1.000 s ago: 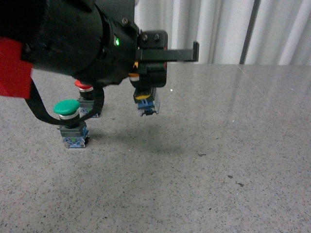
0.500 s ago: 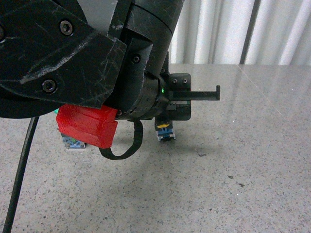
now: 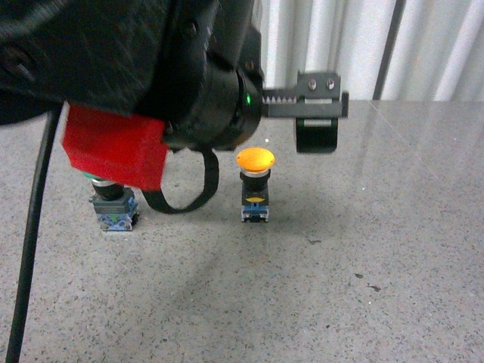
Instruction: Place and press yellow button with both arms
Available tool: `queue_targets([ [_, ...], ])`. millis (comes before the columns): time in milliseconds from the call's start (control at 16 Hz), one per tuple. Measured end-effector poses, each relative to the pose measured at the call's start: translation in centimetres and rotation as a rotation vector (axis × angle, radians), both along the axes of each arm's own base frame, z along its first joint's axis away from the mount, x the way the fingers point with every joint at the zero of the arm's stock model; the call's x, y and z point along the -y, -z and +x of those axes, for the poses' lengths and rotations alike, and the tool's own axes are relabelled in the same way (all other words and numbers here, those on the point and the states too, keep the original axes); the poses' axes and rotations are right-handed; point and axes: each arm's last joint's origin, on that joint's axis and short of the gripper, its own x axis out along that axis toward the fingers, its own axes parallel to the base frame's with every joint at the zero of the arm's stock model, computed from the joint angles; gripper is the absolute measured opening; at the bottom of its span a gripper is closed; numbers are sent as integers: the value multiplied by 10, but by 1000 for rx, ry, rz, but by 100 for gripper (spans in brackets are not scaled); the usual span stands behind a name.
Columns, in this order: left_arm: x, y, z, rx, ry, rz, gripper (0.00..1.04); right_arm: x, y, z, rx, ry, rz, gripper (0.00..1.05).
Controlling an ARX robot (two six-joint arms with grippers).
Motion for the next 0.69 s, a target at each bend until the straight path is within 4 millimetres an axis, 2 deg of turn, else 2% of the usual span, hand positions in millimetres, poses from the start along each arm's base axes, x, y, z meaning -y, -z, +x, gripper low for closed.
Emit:
queue_targets([
  [62,-6,-22,-4,79,5,-21,98,0,0,0,0,0,0,98],
  [125,-20,-53,-17,207,8,-37,98,0,0,0,0,0,0,98],
  [188,-35,-75,-31,314,-7,-35,98,0,0,0,0,0,0,98],
  [250,-54,-91,-46,383,-7,-5,98,0,0,0,0,0,0,98],
  [375,-93,-112,-76,494,-64,57,98,0,0,0,0,0,0,98],
  [438,-119,-123,-102,573,-111,99,98,0,0,0,0,0,0,98],
  [500,-130,-125,-118,525,-157,122,92,0,0,0,0,0,0,98],
  [562,-151,-113,-140,478,-198,104,79,0,0,0,0,0,0,98],
  [625,-170,-84,-158,447,-235,86,65,0,0,0,0,1,0,98],
  [688,-176,-74,-162,447,-253,77,57,0,0,0,1,0,0,98],
])
